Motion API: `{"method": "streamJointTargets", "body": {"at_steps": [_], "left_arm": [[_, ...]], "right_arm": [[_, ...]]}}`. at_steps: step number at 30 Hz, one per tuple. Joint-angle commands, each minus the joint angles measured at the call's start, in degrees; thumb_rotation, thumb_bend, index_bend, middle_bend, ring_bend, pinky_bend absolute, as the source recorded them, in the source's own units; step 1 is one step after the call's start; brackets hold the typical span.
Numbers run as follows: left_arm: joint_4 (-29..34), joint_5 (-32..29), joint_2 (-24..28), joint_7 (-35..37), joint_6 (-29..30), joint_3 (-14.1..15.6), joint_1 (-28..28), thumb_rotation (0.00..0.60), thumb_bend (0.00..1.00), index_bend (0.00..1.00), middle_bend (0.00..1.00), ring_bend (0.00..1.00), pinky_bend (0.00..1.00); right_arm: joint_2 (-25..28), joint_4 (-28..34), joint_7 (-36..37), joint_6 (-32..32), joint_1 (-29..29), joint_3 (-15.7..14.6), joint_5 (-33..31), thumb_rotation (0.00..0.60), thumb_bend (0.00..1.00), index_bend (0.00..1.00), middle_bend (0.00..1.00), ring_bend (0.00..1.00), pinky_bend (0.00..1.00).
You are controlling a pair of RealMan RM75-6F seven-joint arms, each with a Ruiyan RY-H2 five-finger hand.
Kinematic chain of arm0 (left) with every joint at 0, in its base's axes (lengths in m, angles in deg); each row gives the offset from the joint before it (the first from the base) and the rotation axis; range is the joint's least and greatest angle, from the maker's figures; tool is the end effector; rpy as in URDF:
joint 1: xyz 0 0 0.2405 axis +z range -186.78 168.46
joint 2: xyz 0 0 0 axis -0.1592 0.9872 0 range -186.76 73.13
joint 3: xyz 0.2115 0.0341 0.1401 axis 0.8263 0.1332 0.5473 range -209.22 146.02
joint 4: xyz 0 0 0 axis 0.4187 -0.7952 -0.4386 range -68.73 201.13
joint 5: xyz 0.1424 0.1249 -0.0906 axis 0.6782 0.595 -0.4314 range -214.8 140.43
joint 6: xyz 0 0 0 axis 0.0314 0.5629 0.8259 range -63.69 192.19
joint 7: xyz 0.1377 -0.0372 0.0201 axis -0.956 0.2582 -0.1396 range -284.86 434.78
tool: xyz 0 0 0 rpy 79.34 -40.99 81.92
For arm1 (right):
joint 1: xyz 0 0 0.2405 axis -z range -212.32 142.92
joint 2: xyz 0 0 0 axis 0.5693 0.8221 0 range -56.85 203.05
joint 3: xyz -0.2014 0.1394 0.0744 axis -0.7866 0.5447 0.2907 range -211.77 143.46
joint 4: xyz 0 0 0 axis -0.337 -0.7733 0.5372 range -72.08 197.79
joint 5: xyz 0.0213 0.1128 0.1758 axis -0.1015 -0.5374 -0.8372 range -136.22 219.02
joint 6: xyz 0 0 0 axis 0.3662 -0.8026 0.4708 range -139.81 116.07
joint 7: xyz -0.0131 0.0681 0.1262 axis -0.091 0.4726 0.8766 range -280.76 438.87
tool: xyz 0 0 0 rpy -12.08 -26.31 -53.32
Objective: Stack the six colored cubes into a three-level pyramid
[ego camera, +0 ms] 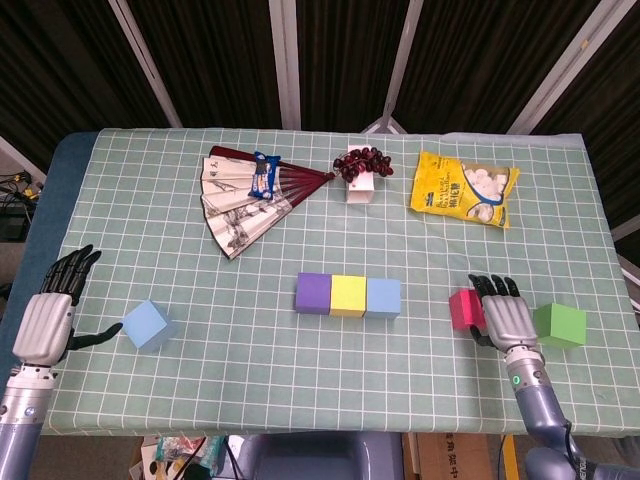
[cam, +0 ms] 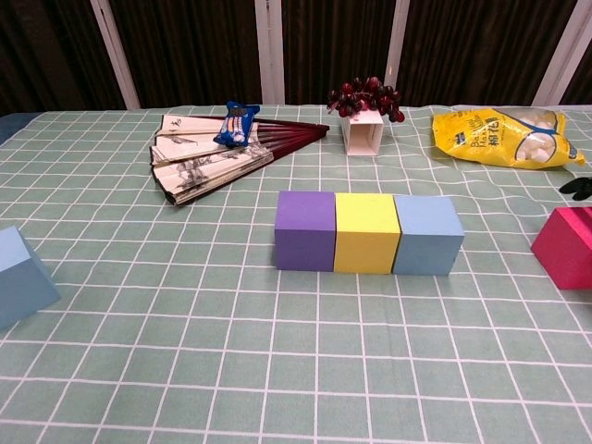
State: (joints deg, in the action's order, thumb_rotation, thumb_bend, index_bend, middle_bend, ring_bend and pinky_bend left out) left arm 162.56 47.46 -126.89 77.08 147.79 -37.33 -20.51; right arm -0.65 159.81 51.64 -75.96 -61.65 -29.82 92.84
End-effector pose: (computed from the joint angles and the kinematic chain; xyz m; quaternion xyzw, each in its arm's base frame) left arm -0.2633 0.2204 0.1255 -0.5686 -0.4169 -0.4823 0.5199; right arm -0.2719 -0.2754 0.0640 0.6566 -0.4617 0.2292 0.5506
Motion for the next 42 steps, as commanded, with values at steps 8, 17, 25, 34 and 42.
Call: {"method": "streamJointTargets", "body": {"at_steps": [8, 17, 25, 34, 42], "left_arm": [[0.09, -0.13, -0.04, -0.23, -0.19, 0.0, -0.05, 0.6, 0.09, 0.0, 0.0, 0.01, 0.05], [0.11, -0.1, -0.07, -0.2, -0.15, -0.03, -0.05, 0.6, 0.09, 0.0, 0.0, 0.01, 0.05], [0.13, -0.2, -0.06, -0.19, -0.13, -0.09, -0.02, 0.6, 0.09, 0.0, 0.0, 0.01, 0.05], [0.33, -1.1, -0.19, -0.18, -0.72, -0.46, -0.27, 0.6, 0.09, 0.0, 0.0, 0.01, 0.05], [0.43, -2.51, 0.12, 1.03, -2.21, -0.79, -0.67, 0.6, 0.09, 0.0, 0.0, 0.01, 0.05]], "right_arm": [[-0.87, -2.84, 2.09, 0.09, 0.47, 0.12, 2.1, 0.6, 0.38, 0.0, 0.33, 0.18, 0.0], [-0.13, -0.81, 3.43, -1.01, 0.72, 0.68, 5.41, 0.6, 0.38, 0.0, 0.35, 0.19, 0.0], [3.03, 6.0, 1.73, -2.71, 0.14, 2.63, 5.57, 0.6, 0.38, 0.0, 0.35, 0.19, 0.0], [7.48, 21.21, -10.68, -6.7, -3.63, 6.24, -4.08, 0.6, 0.38, 0.0, 0.35, 0.19, 0.0], [5.07, 26.92, -20.36, -13.07, -10.04, 11.1, -15.93, 0.6, 0.38, 0.0, 0.35, 0.21, 0.0]]}}
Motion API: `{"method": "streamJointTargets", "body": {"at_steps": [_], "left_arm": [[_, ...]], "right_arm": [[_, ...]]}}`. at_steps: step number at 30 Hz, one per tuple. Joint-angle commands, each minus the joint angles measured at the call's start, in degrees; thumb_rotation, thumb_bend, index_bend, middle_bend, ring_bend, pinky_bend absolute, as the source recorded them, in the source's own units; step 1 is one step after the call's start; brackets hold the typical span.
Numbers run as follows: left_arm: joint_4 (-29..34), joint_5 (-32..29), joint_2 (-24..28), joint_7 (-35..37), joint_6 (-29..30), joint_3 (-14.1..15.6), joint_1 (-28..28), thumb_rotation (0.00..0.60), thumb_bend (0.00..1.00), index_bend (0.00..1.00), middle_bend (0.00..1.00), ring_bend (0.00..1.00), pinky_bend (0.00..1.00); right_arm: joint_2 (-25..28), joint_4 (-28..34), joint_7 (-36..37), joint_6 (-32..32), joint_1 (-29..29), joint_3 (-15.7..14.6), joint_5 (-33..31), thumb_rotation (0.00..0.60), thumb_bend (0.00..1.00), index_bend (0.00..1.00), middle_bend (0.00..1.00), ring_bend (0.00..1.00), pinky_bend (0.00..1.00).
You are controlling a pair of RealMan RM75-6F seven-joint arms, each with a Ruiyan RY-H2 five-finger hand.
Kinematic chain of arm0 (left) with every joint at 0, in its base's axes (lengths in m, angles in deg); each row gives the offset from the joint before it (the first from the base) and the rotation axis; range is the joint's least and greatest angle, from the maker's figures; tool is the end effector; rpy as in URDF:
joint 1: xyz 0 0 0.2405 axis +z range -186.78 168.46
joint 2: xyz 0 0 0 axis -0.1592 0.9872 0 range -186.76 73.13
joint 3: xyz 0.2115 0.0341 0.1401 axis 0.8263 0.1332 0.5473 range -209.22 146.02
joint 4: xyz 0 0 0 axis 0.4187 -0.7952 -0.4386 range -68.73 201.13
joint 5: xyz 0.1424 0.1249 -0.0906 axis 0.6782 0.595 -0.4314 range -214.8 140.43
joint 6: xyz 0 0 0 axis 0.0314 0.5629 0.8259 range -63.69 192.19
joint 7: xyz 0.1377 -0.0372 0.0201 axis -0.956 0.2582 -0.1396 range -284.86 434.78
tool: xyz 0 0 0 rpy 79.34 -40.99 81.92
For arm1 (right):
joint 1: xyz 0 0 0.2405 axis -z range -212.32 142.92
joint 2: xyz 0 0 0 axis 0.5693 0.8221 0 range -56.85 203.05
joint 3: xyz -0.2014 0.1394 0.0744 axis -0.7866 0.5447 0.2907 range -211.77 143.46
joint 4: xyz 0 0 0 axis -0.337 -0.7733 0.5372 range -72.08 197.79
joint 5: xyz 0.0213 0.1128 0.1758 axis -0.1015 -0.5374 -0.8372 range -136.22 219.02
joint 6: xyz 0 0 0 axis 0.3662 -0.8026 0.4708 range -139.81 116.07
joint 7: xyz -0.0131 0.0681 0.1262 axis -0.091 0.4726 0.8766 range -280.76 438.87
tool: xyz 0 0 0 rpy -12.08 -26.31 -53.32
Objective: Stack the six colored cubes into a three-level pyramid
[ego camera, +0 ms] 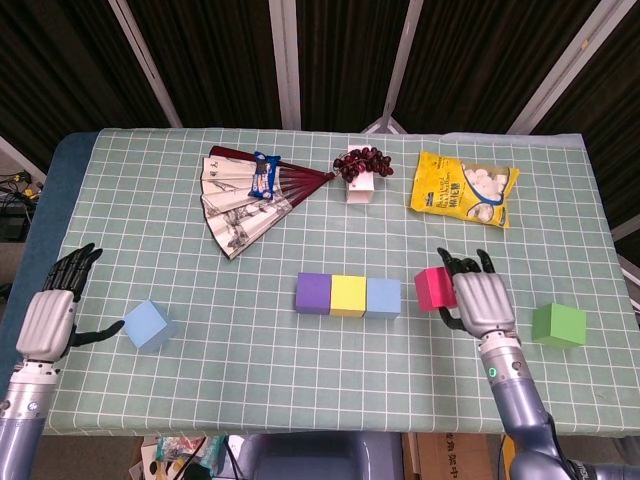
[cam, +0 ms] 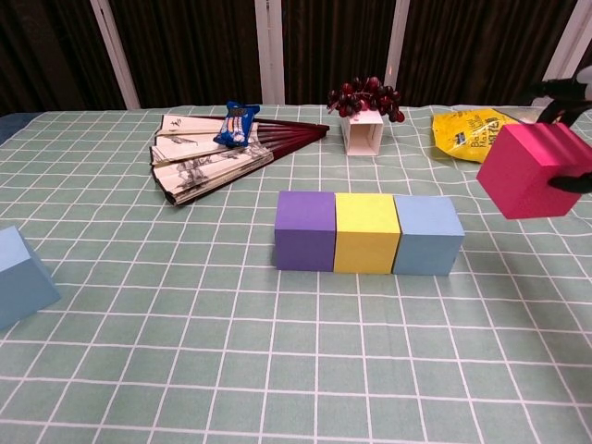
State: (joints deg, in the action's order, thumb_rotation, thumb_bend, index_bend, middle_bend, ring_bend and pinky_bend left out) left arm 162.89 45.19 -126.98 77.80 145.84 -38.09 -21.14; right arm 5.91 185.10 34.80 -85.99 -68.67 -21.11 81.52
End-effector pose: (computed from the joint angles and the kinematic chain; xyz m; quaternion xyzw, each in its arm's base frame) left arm -0.2647 0.2263 0.1231 -0.5604 -0.4354 -0.4782 0.5173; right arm -0.1574 -0.2838 0.1013 0.6587 -0.4353 0.2847 0.5436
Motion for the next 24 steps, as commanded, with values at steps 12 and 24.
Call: {"method": "streamJointTargets", "body": {"at_steps": [12, 24], "left_arm": [[-0.01, -0.66, 0.84, 1.82, -1.25, -0.28, -0.49, 0.6, 0.09, 0.0, 0.0, 0.01, 0.05], [1.72, 0.56, 2.6, 0.26, 0.24, -1.36, -0.91, 0.6, 0.09, 0.0, 0.0, 0.01, 0.03]], "right_arm": [[-9.69, 2.89, -12.81, -13.77, -11.58, 6.21, -15.1, 0.6, 0.38, 0.0, 0.35, 0.21, 0.0], [-18.25, 1.96, -19.14, -22.29, -17.17, 7.28, -18.73, 0.6, 0.38, 0.0, 0.35, 0.21, 0.0]]}}
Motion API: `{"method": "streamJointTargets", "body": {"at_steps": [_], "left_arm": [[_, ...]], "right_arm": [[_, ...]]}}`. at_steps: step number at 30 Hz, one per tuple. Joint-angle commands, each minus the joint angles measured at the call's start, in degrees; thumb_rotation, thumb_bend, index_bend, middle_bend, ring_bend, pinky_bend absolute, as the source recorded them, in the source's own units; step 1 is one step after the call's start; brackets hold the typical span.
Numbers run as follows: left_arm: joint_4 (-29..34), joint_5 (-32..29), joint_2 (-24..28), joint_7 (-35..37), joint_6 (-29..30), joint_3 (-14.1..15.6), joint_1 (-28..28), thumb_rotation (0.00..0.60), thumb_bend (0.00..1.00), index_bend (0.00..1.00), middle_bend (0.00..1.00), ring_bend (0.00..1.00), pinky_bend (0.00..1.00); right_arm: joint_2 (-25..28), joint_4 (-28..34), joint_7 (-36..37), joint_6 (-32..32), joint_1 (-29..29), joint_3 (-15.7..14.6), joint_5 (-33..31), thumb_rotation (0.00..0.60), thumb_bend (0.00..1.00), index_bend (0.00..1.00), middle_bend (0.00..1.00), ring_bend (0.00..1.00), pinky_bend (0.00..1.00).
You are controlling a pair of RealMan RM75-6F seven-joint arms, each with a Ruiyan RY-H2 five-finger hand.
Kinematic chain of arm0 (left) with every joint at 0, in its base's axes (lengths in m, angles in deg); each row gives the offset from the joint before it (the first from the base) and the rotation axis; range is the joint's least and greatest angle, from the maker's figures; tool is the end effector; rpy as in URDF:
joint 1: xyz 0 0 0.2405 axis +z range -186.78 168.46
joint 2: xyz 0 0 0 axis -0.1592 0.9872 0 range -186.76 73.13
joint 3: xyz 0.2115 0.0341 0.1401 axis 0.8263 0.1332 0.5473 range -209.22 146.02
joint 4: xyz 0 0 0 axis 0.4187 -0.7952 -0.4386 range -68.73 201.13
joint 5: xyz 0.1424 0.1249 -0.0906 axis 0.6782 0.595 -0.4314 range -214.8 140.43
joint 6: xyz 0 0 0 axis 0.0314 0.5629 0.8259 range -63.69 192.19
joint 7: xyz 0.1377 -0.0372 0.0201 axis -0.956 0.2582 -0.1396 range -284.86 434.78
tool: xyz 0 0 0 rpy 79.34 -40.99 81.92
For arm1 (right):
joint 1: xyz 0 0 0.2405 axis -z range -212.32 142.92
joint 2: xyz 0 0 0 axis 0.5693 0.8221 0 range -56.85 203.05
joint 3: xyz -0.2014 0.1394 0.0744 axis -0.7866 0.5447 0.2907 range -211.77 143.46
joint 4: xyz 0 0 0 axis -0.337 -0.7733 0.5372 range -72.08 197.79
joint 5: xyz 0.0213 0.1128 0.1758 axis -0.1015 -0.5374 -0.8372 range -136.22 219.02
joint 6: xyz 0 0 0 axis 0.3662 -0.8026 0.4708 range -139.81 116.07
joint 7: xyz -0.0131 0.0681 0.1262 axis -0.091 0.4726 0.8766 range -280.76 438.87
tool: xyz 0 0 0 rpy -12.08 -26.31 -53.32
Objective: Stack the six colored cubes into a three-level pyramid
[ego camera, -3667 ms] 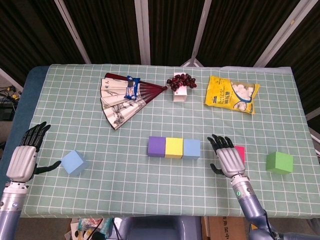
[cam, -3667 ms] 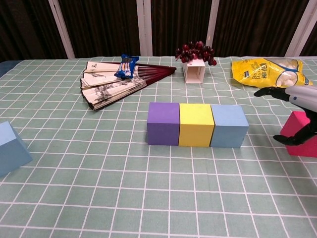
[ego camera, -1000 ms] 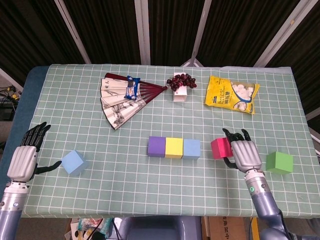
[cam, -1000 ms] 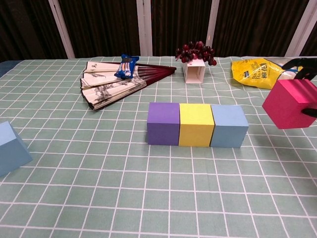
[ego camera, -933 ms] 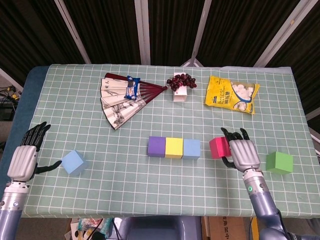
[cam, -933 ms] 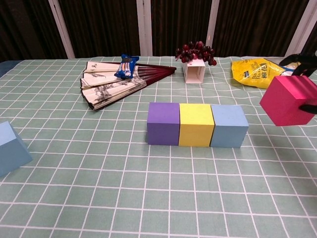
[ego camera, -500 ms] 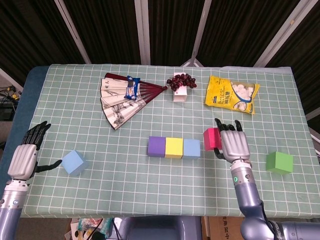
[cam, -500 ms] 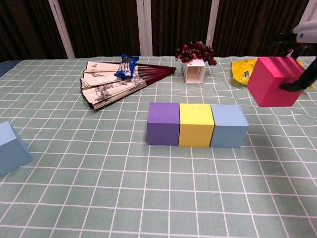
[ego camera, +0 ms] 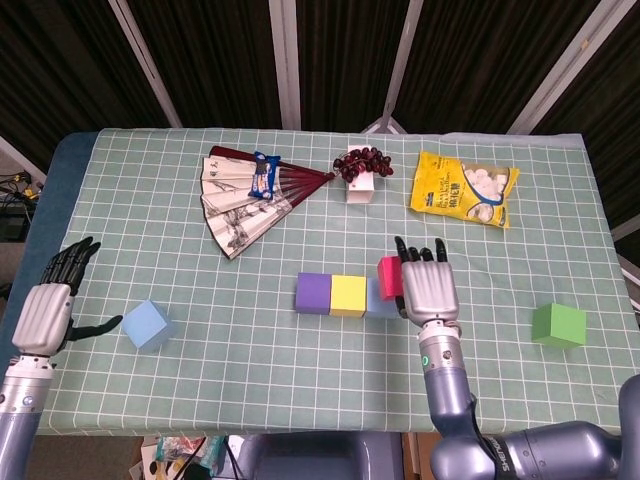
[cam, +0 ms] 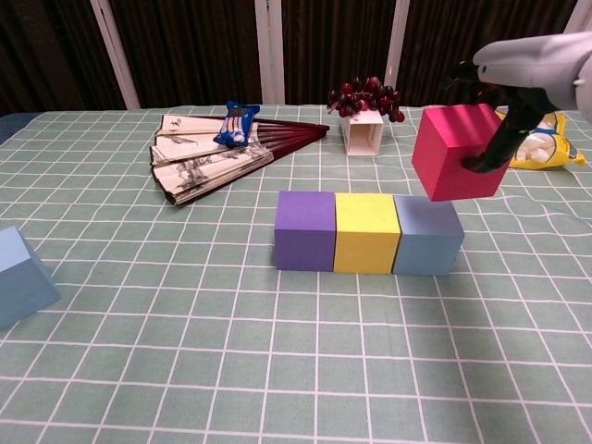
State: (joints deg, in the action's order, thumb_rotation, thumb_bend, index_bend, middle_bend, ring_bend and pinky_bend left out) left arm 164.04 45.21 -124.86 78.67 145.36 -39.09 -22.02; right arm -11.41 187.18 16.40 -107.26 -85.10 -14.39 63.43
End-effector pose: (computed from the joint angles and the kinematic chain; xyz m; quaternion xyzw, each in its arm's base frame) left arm -0.2593 0.2337 0.1345 -0.5627 -0.4272 -0.4862 0.5143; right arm -0.0735 -0.2941 0.0608 0.6544 -0.4213 0.2557 0.5736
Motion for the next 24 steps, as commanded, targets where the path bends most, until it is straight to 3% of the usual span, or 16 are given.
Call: {"method": "streamJointTargets", "body": {"at_steps": [1, 8, 14, 20, 24], "left_arm": [[0.93, 0.58, 0.79, -0.77, 0.75, -0.39, -0.04, 0.6, 0.09, 0.0, 0.0, 0.01, 0.03], [3.73, -0.32, 3.17, -1.23, -0.08, -0.61, -0.17, 0.6, 0.09, 0.0, 0.0, 0.01, 0.03], [4.02, -0.54, 3.33, -0.81, -0.32, -0.57, -0.25, 0.6, 0.09, 0.0, 0.0, 0.01, 0.03], [3.71, -0.33, 3.08, -0.42, -0.25, -0.56, -0.39, 0.6, 0.09, 0.0, 0.0, 0.01, 0.03], [3.42, -0.28, 2.85, -0.19, -0.19, -0.57, -0.46, 0.6, 0.09, 0.0, 0.0, 0.01, 0.03]], "right_arm": [[-1.32, -0.14, -1.05, -1.58, -1.03, 0.81, -0.96, 0.6, 0.38, 0.0, 0.35, 0.21, 0.0], [-2.84, 0.48, -2.32, -5.0, -2.21, 2.97, -3.95, 0.6, 0.38, 0.0, 0.36, 0.21, 0.0], [-4.98, -0.18, -1.66, -7.03, -3.32, 6.8, -7.71, 0.6, 0.38, 0.0, 0.36, 0.21, 0.0], [-6.77, -0.19, -2.1, -8.23, -4.37, 7.88, -10.27, 0.6, 0.38, 0.0, 0.36, 0.21, 0.0], [-8.16, -1.4, -1.73, -8.42, -5.08, 10.22, -13.17, 0.6, 0.38, 0.0, 0.36, 0.21, 0.0]]}}
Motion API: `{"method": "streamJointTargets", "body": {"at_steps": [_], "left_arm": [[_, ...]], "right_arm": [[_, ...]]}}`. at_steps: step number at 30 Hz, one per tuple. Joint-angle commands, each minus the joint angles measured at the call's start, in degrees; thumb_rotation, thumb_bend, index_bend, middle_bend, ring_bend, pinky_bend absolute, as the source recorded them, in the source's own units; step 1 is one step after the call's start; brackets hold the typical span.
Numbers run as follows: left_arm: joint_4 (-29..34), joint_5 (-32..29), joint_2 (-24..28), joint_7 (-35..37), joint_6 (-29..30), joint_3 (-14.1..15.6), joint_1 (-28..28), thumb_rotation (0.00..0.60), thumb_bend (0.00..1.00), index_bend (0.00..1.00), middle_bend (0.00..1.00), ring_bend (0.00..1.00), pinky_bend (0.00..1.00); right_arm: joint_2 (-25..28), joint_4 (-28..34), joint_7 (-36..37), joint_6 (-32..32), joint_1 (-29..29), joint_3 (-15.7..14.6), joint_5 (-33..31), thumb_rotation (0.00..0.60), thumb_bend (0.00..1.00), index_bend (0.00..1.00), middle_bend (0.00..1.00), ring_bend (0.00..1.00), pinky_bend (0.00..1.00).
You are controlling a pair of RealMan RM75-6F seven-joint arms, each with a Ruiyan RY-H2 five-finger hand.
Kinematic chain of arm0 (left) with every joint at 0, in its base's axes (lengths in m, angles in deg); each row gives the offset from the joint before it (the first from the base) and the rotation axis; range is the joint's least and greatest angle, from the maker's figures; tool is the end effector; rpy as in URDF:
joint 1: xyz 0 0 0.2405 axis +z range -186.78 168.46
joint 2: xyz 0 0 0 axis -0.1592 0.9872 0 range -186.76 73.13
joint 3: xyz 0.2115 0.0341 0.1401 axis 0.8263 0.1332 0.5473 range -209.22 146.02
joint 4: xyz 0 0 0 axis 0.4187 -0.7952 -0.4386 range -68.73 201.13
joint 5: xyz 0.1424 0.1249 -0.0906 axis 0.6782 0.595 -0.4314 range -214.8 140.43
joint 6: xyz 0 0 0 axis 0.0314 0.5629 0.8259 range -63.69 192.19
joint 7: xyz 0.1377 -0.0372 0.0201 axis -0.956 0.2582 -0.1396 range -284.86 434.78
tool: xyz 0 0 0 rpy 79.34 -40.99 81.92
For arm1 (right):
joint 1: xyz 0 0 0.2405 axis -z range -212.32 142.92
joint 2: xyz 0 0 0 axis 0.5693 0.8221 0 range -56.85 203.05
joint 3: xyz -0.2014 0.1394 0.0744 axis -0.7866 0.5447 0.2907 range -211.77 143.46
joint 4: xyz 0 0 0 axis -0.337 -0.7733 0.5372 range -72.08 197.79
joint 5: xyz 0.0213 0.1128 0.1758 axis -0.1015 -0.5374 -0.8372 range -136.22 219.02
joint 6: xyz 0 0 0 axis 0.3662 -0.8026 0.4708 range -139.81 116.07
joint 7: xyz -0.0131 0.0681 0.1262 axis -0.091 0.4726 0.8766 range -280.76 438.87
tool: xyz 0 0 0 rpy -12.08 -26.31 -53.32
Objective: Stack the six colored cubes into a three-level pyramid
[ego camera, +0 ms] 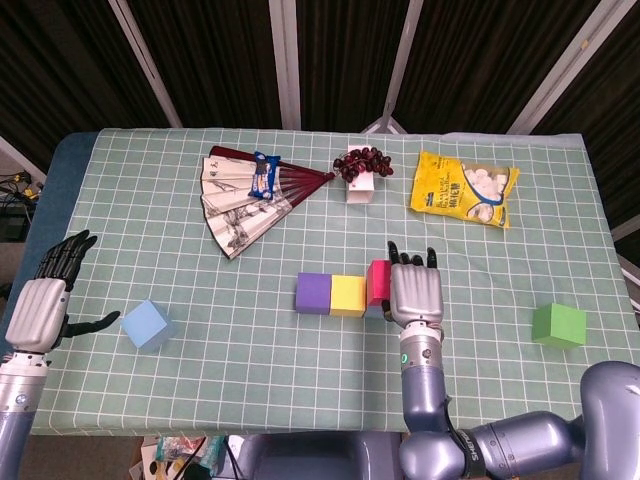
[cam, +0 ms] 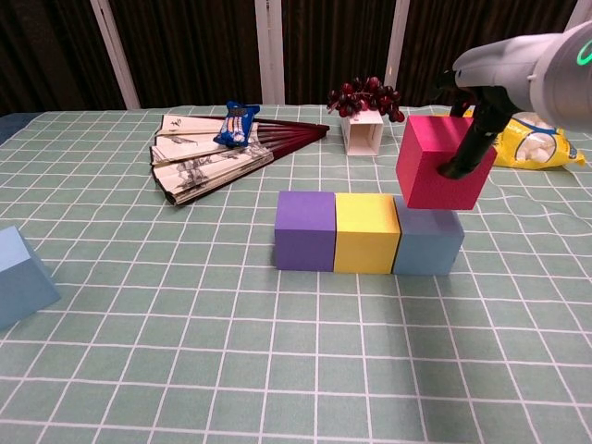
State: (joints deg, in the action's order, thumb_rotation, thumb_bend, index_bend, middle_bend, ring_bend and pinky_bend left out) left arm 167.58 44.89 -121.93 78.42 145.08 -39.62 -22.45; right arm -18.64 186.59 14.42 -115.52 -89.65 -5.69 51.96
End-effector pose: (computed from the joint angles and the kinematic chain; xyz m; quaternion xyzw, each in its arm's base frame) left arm -0.2491 0.2354 0.1462 -0.5637 -0.4257 -0.4913 0.5097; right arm -0.0479 -0.2925 0.0487 0.6163 -0.4886 0.2347 0.5713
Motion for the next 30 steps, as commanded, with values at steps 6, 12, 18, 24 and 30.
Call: {"method": "streamJointTargets", "body": {"at_steps": [6, 12, 18, 24, 30], "left_arm": [[-0.7, 0.0, -0.4, 0.84, 0.6, -0.28, 0.03, 0.6, 0.09, 0.0, 0.0, 0.01, 0.03], [-1.03, -0.03, -0.61, 1.55, 0.75, -0.27, 0.1, 0.6, 0.09, 0.0, 0.0, 0.01, 0.03], [-1.26, 0.13, -0.73, 1.74, 0.73, -0.13, 0.08, 0.6, 0.09, 0.0, 0.0, 0.01, 0.03], [-1.53, -0.15, -0.75, 2.64, 0.75, -0.26, 0.14, 0.6, 0.09, 0.0, 0.0, 0.01, 0.03], [-1.89, -0.11, -0.7, 3.32, 0.71, -0.27, 0.13, 0.6, 0.09, 0.0, 0.0, 0.01, 0.03]], "right_arm": [[-2.32, -1.79, 0.59, -0.99, -1.55, 2.3, -2.5, 0.6, 0.38, 0.0, 0.36, 0.21, 0.0], [-3.37, -2.28, 0.74, -1.73, -2.16, 2.36, -2.74, 0.6, 0.38, 0.0, 0.36, 0.21, 0.0], [-4.74, -3.01, 0.72, -2.63, -2.99, 2.37, -2.61, 0.6, 0.38, 0.0, 0.36, 0.21, 0.0], [-6.19, -4.13, 0.83, -2.88, -3.52, 2.15, -2.47, 0.6, 0.38, 0.0, 0.36, 0.21, 0.0], [-7.35, -5.25, 1.08, -2.65, -3.72, 1.46, -1.68, 0.6, 0.38, 0.0, 0.36, 0.21, 0.0]]}}
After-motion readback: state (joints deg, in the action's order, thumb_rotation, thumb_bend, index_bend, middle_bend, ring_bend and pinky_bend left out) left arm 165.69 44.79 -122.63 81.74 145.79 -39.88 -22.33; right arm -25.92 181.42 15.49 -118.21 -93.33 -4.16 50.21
